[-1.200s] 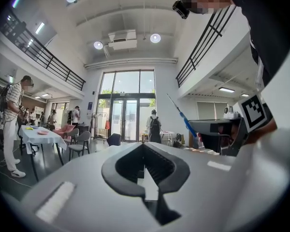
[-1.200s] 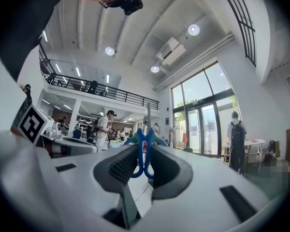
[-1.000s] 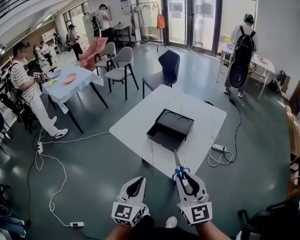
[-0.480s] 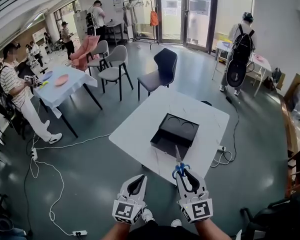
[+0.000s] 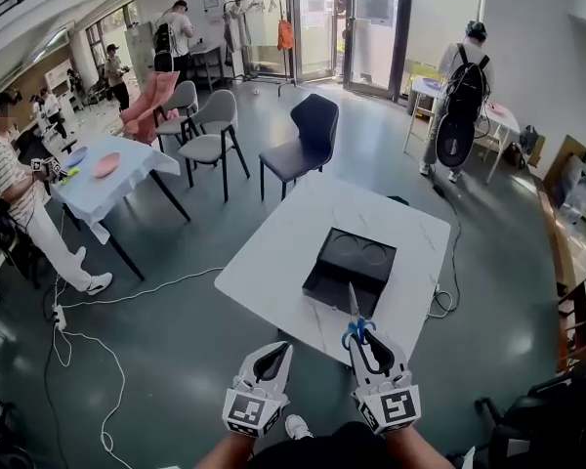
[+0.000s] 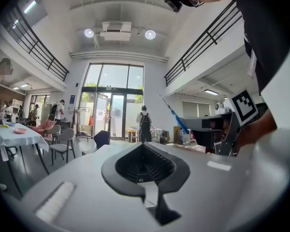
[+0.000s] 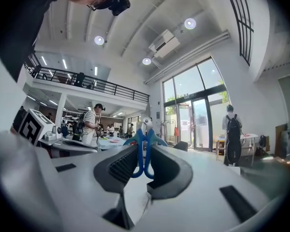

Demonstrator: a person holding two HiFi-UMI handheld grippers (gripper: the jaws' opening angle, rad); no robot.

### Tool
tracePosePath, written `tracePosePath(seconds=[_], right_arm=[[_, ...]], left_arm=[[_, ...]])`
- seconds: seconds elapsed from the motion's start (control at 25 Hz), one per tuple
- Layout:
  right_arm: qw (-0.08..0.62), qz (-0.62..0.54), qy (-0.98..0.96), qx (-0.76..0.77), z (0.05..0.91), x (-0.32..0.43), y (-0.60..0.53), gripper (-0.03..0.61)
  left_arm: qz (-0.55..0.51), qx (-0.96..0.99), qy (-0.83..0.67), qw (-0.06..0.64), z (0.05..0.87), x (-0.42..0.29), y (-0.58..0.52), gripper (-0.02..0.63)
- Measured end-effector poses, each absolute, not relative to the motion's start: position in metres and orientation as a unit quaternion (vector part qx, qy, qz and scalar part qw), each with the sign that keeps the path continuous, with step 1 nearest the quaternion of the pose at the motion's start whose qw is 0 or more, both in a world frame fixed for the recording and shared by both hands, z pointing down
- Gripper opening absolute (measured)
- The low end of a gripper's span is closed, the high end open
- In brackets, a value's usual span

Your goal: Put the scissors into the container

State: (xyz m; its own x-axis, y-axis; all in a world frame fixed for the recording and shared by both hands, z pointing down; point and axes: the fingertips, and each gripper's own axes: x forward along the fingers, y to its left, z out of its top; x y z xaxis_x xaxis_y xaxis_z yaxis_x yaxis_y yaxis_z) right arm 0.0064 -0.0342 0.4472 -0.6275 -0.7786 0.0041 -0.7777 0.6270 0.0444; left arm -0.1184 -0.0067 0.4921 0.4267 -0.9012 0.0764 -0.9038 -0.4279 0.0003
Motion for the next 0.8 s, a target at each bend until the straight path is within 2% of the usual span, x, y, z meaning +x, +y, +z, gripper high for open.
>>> tracePosePath(seconds=[0.48,0.8], right_arm=[[0.049,0.011,-0.898,0.437,0.477,0.007,-0.078,0.092],[0.062,0.028,-0.903,0.423,0.487,0.016,-0.131,0.091]], left_arm=[[0.04,0.857,-0.511,0.048,0.51,-0.117,-0.055,0.009],[0.044,0.86,-0.506,0.042,0.505,-0.11,-0.116,0.009]])
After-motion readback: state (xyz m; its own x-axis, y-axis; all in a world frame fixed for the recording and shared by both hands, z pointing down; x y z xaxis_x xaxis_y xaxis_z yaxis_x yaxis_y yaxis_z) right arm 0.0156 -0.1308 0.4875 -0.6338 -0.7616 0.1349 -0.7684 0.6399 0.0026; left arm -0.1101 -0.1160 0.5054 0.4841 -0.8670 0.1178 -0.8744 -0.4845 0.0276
